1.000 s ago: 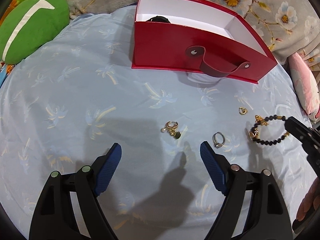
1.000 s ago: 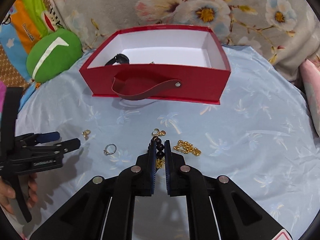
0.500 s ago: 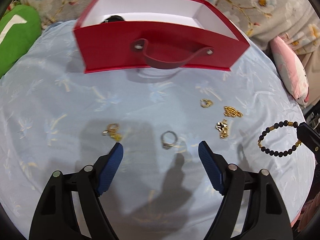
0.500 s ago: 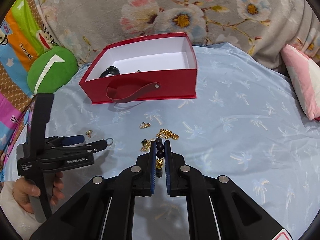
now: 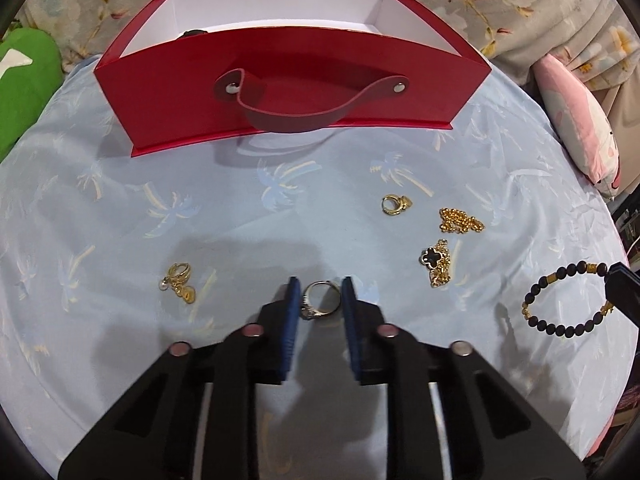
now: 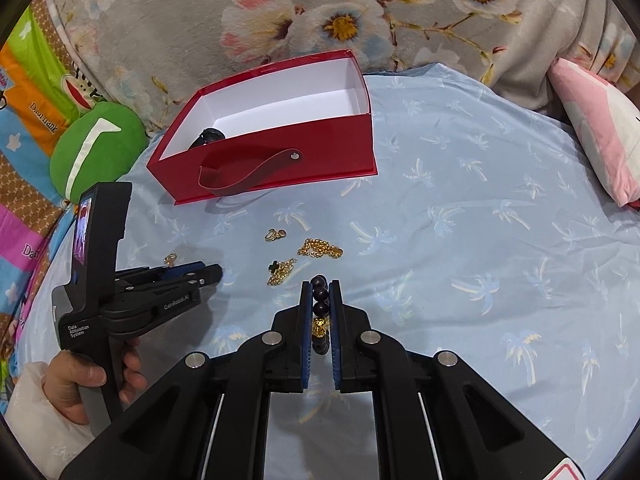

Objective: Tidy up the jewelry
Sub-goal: 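Lift the silver ring with the left tool while the right tool holds the bead bracelet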

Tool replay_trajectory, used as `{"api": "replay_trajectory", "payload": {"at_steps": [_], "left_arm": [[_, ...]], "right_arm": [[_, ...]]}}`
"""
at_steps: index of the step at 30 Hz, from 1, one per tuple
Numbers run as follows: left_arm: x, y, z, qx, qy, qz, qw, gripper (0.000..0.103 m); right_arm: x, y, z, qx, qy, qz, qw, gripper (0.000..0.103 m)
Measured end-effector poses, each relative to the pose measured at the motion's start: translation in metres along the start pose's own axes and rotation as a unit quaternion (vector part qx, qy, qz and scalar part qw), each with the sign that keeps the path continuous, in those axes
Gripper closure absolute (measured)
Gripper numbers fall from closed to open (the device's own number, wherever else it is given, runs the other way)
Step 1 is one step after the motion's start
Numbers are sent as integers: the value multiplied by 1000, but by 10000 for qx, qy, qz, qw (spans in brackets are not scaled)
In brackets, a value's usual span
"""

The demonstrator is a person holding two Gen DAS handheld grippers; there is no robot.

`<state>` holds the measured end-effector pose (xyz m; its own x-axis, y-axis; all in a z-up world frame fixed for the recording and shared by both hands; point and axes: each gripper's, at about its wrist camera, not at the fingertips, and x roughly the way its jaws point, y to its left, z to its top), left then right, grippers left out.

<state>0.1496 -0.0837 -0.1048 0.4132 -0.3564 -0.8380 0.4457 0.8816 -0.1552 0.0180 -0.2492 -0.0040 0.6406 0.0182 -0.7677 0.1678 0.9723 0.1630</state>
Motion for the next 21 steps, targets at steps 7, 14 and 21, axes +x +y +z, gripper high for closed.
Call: {"api": "replay_trajectory", "payload": {"at_steps": [7, 14, 21], "left_arm": [[-4, 9, -6, -37, -3, -206, 9998, 98], [-5, -2, -11, 29, 92, -377, 9992, 94], [-10, -12, -13, 156, 83, -399, 9990, 64]], "right_arm": [[2, 1, 0, 23, 15, 49, 10000, 96], [3, 2, 0, 30, 25, 60, 10000, 96], [4, -1, -2, 79, 16, 36, 10000, 96]]}}
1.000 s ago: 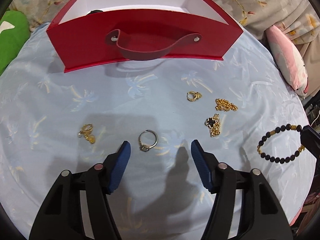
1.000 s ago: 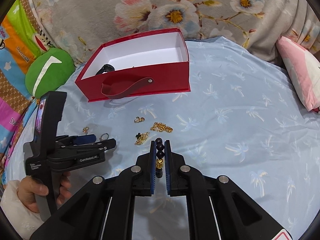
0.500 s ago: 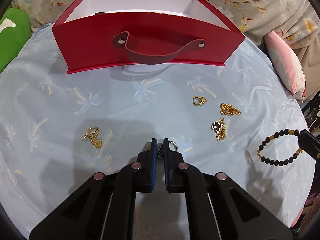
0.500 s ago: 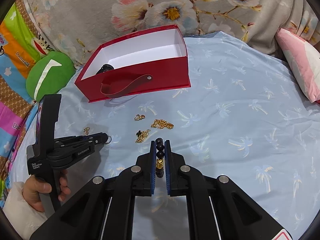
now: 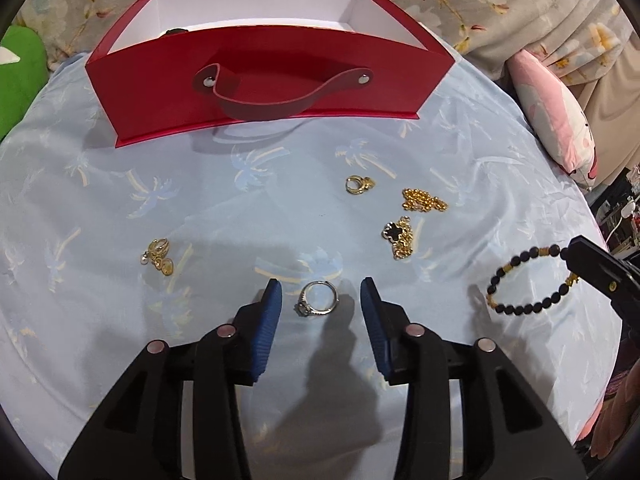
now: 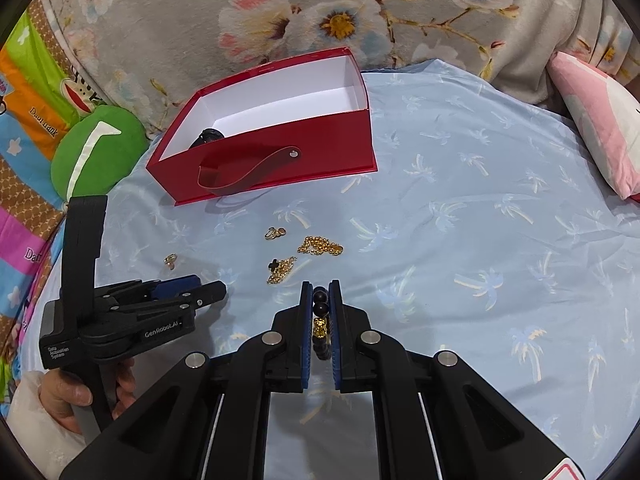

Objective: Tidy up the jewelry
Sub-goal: 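Lift the silver ring with the left tool while the right tool holds the bead bracelet, then carry the ring and bracelet into the red box and open both tools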

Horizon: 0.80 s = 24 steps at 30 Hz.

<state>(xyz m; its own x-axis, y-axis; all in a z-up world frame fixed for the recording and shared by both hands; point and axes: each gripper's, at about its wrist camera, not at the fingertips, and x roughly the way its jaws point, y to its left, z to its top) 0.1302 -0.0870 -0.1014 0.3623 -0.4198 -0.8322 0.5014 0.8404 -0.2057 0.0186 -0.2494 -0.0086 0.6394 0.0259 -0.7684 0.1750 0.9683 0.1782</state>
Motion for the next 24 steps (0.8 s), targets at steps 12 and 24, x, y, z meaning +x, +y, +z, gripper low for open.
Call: {"api": "replay_trajectory", "payload": {"at_steps": [12, 24], "left_arm": [[1, -7, -6, 29, 74, -166, 9998, 95], [-57, -2, 9, -36, -464, -310, 9984, 96]], "right_arm": [[-5, -3, 1, 26, -60, 1, 10000, 96], [-25, 11, 23, -164, -383, 94, 9991, 96]]}}
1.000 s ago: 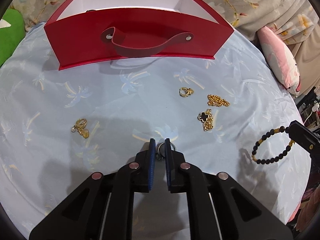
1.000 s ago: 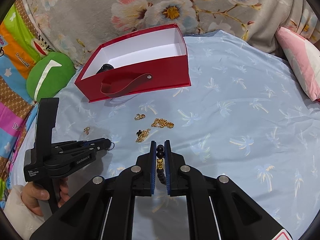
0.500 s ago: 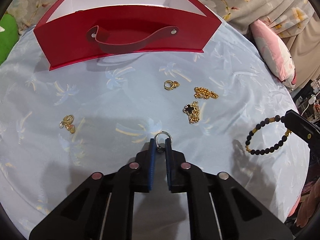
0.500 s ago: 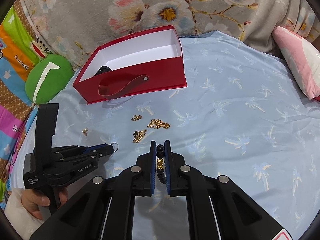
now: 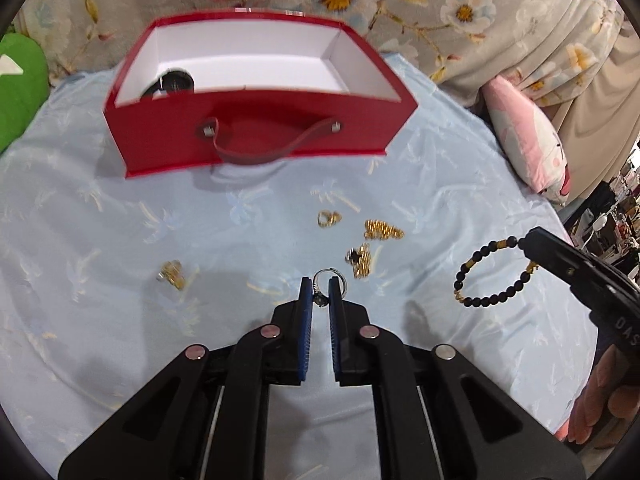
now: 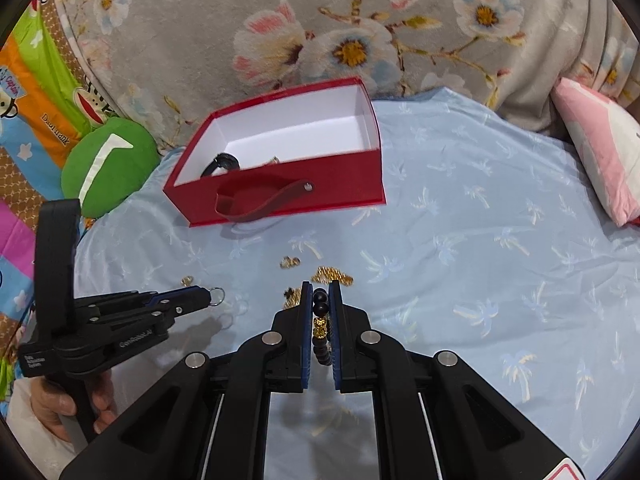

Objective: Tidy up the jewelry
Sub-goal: 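Carry the ring and bracelet into the red box and open both tools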

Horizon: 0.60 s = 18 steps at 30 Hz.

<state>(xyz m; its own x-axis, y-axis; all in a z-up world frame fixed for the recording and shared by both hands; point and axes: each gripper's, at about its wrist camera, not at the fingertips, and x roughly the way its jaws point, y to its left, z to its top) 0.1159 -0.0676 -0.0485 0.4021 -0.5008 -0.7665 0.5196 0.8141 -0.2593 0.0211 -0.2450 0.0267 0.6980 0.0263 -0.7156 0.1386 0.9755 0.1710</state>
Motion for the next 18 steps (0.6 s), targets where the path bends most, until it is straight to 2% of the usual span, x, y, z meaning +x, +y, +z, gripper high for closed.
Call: {"api": "replay_trajectory", "payload": {"at_steps": [6, 10, 13, 18], "left_arm": [[-42, 9, 40, 72, -404, 131, 9991, 96], [-62, 19, 81, 175, -780, 390, 9960, 96], [-69, 24, 118, 283, -1015, 621, 9925, 96], [-61, 35, 176, 395, -1199, 888, 9880, 96]], "right_arm": [[-12, 14, 41, -241, -404, 120, 9988, 96], [-14, 24, 82, -420, -724, 220, 9962, 96], [-10, 33, 123, -541, -957, 264, 9936, 96], [17, 49, 181, -688, -1008, 367, 9918, 96]]}}
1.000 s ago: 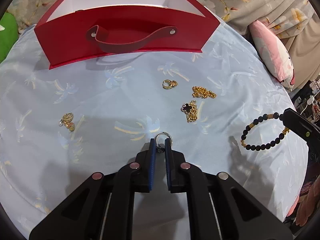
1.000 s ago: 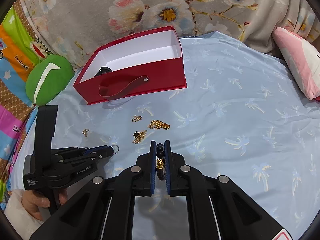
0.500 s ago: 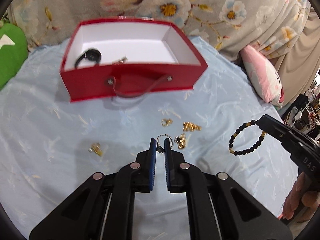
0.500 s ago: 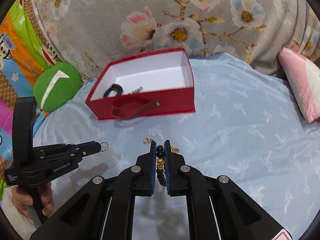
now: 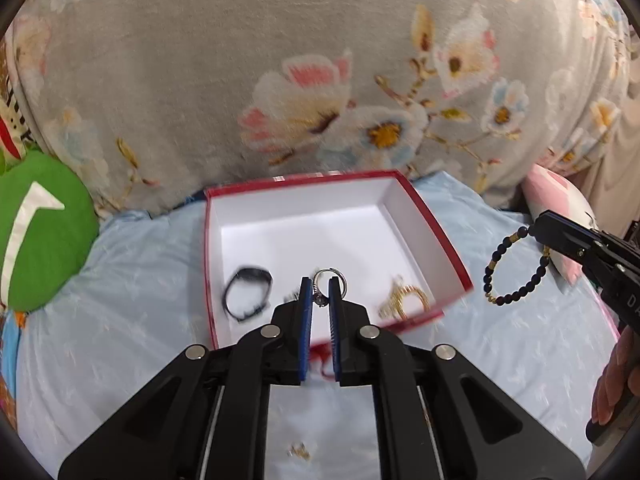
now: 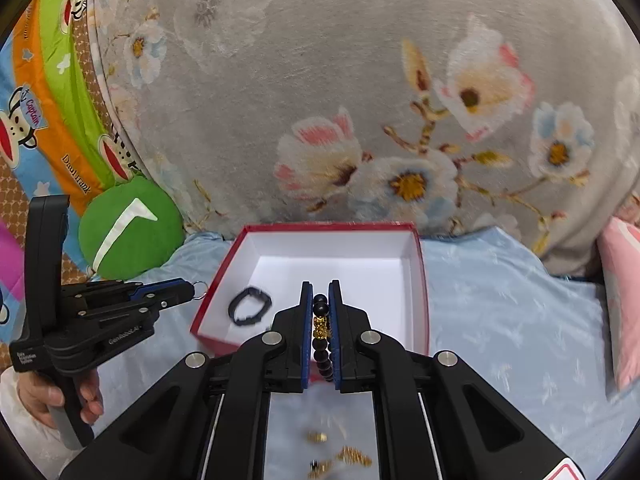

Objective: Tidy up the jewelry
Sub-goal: 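Carry the ring and bracelet into the red box and open both tools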

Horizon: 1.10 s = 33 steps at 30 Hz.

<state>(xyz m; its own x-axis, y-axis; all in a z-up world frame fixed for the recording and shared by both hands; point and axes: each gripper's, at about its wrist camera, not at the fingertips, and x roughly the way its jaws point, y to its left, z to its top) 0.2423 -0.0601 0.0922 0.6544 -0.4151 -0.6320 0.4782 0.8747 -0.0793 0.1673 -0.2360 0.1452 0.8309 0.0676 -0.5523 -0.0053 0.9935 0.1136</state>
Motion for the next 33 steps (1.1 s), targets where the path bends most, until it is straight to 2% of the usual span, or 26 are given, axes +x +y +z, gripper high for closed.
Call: {"api": "replay_trajectory", "payload": {"at_steps": [3, 7, 12, 16, 19, 21, 22, 23, 24, 26, 33], "left_arm": [[23, 7, 21, 11, -51, 127, 9999, 96], [61, 18, 33, -47, 32, 248, 9997, 96], [112, 29, 28, -208, 386, 334, 9985, 96], [133, 27, 22, -204, 542, 281, 9979, 95], [145, 27, 20, -249, 618, 311, 9973, 95], [151, 28, 18, -334, 682, 321, 9966, 85], [151, 29, 18, -374, 673, 372, 9963, 64], [149, 31, 18, -449, 620, 453, 9960, 37], [146, 33, 19, -505, 563, 503, 9959, 29], [133, 35, 21, -572, 346, 520, 9964, 26], [71, 24, 16, -349, 2, 593, 9976, 17]], "right_arm": [[32, 2, 20, -31, 86, -1, 10000, 96], [74, -2, 32, 28, 264, -61, 9996, 96], [119, -15, 29, 173, 566, -150, 9981, 96], [147, -20, 19, 192, 839, -174, 9961, 96], [157, -20, 11, 138, 891, -256, 9956, 96], [159, -20, 9, 118, 883, -307, 9955, 86], [160, -21, 8, 136, 872, -309, 9956, 82], [159, -21, 8, 152, 841, -336, 9958, 72], [156, -22, 9, 160, 781, -369, 9961, 67], [147, -23, 12, 137, 653, -424, 9969, 66], [88, -23, 11, -11, 257, -494, 9984, 63]]}}
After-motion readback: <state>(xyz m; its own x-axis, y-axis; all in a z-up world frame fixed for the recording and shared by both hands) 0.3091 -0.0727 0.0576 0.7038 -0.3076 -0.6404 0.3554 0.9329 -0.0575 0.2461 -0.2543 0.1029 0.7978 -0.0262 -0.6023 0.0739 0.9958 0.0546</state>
